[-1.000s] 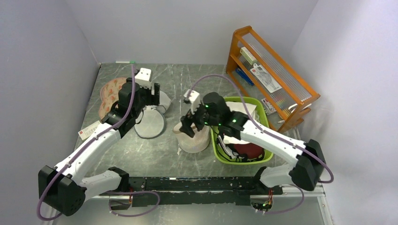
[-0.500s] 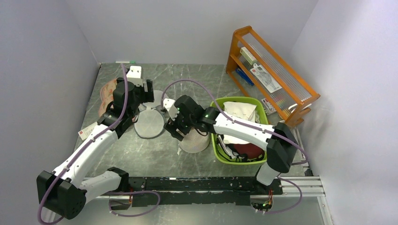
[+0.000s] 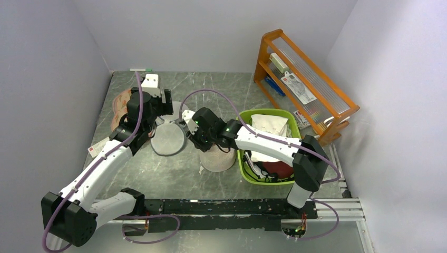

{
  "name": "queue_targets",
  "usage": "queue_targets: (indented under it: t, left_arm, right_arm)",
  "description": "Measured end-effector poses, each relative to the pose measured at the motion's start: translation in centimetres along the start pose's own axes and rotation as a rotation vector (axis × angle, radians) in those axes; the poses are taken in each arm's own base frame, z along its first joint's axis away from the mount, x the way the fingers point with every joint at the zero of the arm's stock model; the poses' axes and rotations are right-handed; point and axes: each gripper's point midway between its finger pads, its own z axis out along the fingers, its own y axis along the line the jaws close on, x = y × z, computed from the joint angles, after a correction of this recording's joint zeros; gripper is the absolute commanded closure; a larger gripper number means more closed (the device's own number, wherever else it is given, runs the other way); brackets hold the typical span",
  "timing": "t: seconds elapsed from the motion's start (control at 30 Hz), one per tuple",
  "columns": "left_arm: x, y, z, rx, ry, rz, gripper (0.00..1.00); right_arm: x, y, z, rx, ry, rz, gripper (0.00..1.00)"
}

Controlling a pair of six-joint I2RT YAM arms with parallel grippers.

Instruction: Unzip the laundry bag and remove the bra

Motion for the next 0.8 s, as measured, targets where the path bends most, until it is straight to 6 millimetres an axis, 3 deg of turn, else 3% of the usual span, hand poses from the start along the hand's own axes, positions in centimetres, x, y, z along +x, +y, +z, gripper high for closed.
queue_targets:
  t: [0.13,0.27,0.4,0.8]
  left_arm:
    - [0.0,0.0,0.0,0.002,0.0,-0.004,0.07]
    - [0.0,-0.1,0.0,0.003,0.0,-0.006,0.07]
    - [0.0,-0.1,0.0,0.006,0.001,-0.007,0.07]
    - [-0.1,-0.2,-0.1,0.013,-0.002,-0.008,0.06]
  right_arm:
    - [-0.4,0.0,0.1,0.004,-0.016,0.012,0.93]
    - [-0.9,0.1,0.0,0.002,-0.035,0.023,1.0]
    - [-2.3,0.2,-1.1,0.005,-0.1,0.044,1.0]
    - [-11.0,0.0,-11.1,0.01,-0.722,0.224,1.0]
